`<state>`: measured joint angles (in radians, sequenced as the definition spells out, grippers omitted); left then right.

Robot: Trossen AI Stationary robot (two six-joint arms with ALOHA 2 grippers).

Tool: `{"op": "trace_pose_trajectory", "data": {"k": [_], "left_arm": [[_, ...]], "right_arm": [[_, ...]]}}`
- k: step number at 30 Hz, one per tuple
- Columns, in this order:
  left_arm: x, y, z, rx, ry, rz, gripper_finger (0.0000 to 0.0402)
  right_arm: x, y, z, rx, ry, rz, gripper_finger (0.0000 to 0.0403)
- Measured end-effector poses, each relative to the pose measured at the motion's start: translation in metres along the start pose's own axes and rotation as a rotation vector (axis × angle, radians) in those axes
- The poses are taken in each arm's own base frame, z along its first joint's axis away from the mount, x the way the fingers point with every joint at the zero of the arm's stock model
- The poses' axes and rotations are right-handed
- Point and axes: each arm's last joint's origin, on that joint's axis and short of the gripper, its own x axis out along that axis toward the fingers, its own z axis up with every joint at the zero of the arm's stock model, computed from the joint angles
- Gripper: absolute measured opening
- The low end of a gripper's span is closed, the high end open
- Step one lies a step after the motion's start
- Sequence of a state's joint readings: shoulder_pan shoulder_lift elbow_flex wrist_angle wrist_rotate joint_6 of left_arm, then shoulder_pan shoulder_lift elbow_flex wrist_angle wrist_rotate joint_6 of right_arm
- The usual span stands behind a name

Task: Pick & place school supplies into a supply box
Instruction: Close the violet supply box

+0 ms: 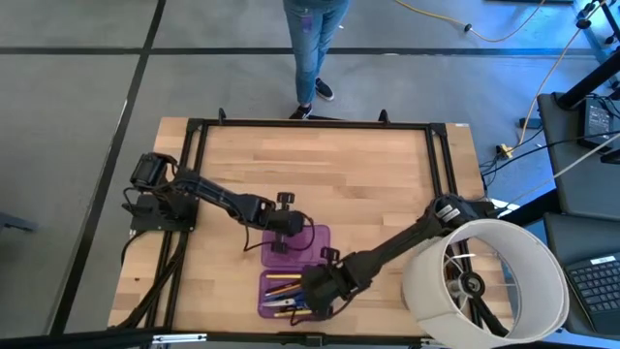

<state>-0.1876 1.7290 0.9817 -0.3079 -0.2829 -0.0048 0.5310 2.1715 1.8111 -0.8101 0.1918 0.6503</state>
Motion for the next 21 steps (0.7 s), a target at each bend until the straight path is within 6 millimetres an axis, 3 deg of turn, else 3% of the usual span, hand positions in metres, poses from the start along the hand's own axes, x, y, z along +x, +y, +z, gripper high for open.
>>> {"op": "trace_pose_trajectory", "data": {"k": [14, 21], "left_arm": [[-0.006, -0.015, -0.002, 0.077, -0.004, 0.159, 0.0003], [-0.027, -0.012, 0.002, 0.074, -0.048, 0.213, 0.0003]], "right_arm": [[0.005, -0.039, 0.037, -0.088, -0.013, 0.141, 0.0087], [-0.025, -0.049, 0.049, -0.155, -0.086, 0.187, 0.0087]]}}
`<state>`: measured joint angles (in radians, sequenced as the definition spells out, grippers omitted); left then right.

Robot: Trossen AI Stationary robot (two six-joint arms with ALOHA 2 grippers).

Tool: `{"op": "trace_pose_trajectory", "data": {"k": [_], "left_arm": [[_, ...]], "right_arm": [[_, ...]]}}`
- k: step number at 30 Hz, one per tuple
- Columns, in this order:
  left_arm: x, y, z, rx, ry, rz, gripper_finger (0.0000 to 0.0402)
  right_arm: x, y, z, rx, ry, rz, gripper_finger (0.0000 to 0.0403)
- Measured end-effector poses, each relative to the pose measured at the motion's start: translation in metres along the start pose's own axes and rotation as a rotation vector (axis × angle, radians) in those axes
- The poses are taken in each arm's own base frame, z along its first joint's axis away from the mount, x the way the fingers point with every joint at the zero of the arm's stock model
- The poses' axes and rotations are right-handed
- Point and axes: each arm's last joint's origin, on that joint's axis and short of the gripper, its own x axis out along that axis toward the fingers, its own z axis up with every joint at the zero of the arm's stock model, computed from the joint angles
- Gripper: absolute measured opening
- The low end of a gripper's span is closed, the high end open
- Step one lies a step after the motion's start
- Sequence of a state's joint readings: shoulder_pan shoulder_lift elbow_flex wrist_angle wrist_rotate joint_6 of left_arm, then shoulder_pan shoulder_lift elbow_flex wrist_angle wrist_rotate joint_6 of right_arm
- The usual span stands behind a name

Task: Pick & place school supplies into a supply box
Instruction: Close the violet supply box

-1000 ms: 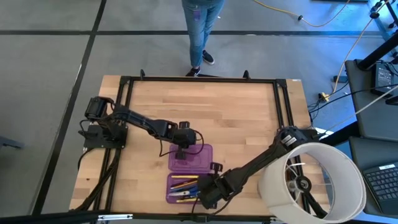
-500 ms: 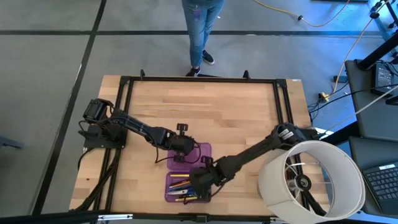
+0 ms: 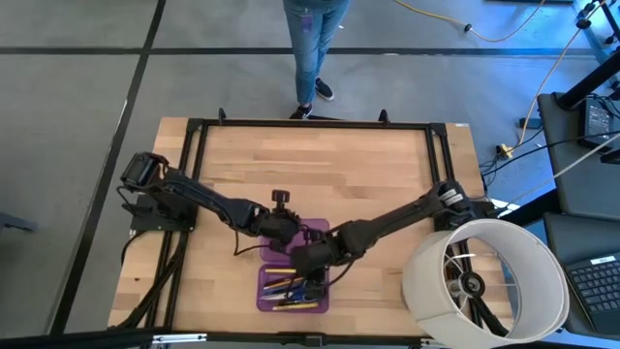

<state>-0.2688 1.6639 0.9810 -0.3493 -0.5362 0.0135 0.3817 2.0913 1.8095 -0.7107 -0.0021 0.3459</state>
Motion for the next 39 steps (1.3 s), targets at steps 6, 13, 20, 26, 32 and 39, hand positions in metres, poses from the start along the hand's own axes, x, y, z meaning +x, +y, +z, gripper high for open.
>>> {"op": "trace_pose_trajectory", "data": {"k": [6, 13, 20, 26, 32, 39], "left_arm": [[-0.013, 0.008, 0.002, -0.023, -0.026, 0.004, 0.0003], [-0.017, 0.002, 0.002, -0.018, -0.035, -0.011, 0.0003], [-0.020, -0.003, 0.002, -0.021, -0.041, 0.001, 0.0003], [-0.024, -0.007, 0.001, -0.019, -0.038, 0.047, 0.0003], [-0.027, -0.012, -0.001, -0.008, -0.033, 0.076, 0.0003], [-0.031, -0.016, -0.002, -0.013, -0.039, 0.085, 0.0003]], "right_arm": [[-0.028, -0.001, 0.005, -0.008, -0.037, 0.010, 0.0087], [-0.042, -0.024, 0.002, 0.122, 0.015, -0.135, 0.0087], [-0.044, -0.066, 0.013, 0.176, 0.044, -0.083, 0.0087], [-0.049, -0.106, 0.016, 0.227, 0.074, -0.102, 0.0087], [-0.055, -0.142, 0.018, 0.275, 0.085, -0.096, 0.0087], [-0.062, -0.171, 0.012, 0.323, 0.140, -0.084, 0.0087]]}}
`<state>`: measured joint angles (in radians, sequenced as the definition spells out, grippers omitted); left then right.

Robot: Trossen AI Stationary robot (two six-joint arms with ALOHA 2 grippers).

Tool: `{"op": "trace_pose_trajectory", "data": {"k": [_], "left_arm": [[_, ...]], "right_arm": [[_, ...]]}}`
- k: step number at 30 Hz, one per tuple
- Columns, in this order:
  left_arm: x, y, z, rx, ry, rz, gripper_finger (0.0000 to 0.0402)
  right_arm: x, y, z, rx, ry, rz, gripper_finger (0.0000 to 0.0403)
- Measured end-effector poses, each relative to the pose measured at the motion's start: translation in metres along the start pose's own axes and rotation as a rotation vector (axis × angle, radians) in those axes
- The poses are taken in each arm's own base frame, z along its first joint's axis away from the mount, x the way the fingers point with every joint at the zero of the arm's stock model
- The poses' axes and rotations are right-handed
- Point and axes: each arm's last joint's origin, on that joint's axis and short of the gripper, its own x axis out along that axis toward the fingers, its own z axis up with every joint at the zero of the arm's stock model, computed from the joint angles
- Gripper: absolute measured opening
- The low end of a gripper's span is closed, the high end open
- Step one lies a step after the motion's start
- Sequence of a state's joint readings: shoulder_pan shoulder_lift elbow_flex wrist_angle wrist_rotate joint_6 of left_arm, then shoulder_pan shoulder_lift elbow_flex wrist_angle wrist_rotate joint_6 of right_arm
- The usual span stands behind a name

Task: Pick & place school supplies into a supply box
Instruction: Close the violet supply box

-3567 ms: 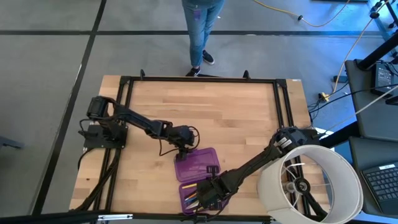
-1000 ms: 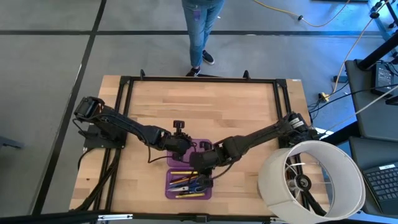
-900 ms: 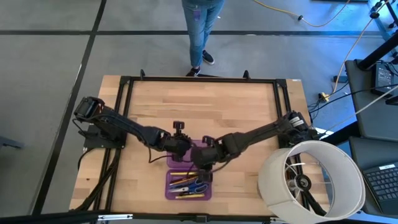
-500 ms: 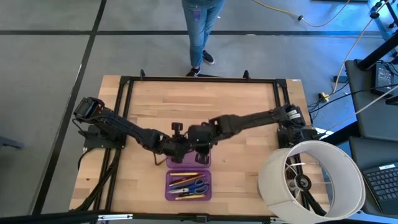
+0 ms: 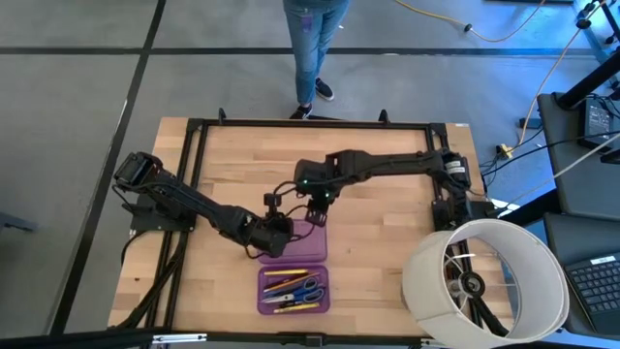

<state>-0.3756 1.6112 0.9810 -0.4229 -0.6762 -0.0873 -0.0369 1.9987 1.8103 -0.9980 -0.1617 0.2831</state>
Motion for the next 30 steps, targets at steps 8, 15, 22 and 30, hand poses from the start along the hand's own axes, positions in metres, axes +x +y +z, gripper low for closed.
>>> {"op": "trace_pose_trajectory", "data": {"k": [8, 15, 22, 30], "left_arm": [[-0.002, -0.003, 0.000, -0.023, -0.008, -0.005, 0.0003], [-0.008, -0.008, 0.000, -0.019, -0.032, 0.061, 0.0003], [-0.008, -0.006, 0.000, 0.000, -0.040, 0.123, 0.0003], [-0.010, -0.005, 0.006, 0.021, -0.056, 0.137, 0.0004]], "right_arm": [[0.016, -0.054, -0.007, 0.073, 0.049, 0.110, 0.0087], [0.054, -0.089, -0.021, 0.104, -0.183, 0.349, 0.0087], [0.084, -0.093, -0.048, 0.106, -0.217, 0.437, 0.0087], [0.097, -0.075, -0.060, 0.053, -0.304, 0.536, 0.0087]]}}
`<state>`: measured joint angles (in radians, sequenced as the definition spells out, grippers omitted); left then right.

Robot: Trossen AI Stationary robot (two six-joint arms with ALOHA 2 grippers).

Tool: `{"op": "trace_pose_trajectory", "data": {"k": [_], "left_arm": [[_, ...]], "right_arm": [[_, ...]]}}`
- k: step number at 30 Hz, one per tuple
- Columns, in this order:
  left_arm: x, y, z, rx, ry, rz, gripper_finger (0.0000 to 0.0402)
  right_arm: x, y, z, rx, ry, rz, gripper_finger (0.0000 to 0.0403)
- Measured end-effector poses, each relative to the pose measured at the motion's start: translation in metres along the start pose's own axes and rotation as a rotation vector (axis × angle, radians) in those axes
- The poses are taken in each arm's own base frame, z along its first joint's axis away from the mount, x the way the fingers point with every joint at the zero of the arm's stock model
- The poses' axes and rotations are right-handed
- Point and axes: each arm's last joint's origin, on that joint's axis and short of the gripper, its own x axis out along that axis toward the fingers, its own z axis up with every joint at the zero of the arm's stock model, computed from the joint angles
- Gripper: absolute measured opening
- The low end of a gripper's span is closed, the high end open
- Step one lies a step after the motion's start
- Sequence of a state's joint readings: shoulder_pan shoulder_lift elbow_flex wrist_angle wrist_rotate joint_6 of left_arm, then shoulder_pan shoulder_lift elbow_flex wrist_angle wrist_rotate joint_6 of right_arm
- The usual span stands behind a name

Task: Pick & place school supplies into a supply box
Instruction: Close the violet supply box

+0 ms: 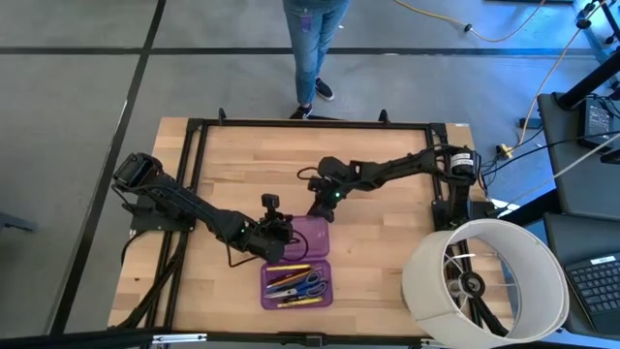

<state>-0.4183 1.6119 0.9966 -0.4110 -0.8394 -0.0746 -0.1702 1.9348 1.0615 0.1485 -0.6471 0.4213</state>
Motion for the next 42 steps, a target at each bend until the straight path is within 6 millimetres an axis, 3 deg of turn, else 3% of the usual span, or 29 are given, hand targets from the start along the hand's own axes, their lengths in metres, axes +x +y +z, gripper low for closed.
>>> {"op": "trace_pose_trajectory", "data": {"k": [10, 20, 31, 35, 42], "left_arm": [[-0.003, 0.001, 0.006, 0.050, -0.015, -0.017, 0.0027], [-0.004, -0.001, 0.007, 0.096, -0.024, -0.052, 0.0050], [-0.010, 0.002, 0.020, 0.101, -0.063, -0.061, 0.0123], [-0.023, 0.012, 0.033, 0.096, -0.115, -0.059, 0.0132], [-0.054, 0.046, 0.040, -0.030, -0.211, -0.107, 0.0133]], "right_arm": [[0.015, 0.021, -0.007, -0.080, 0.014, 0.059, 0.0087], [0.018, 0.027, -0.009, -0.141, 0.012, 0.075, 0.0087], [0.023, 0.036, -0.010, -0.212, -0.001, 0.107, 0.0087], [0.024, 0.039, -0.011, -0.242, 0.001, 0.130, 0.0087], [0.024, 0.044, -0.007, -0.287, -0.037, 0.177, 0.0087]]}}
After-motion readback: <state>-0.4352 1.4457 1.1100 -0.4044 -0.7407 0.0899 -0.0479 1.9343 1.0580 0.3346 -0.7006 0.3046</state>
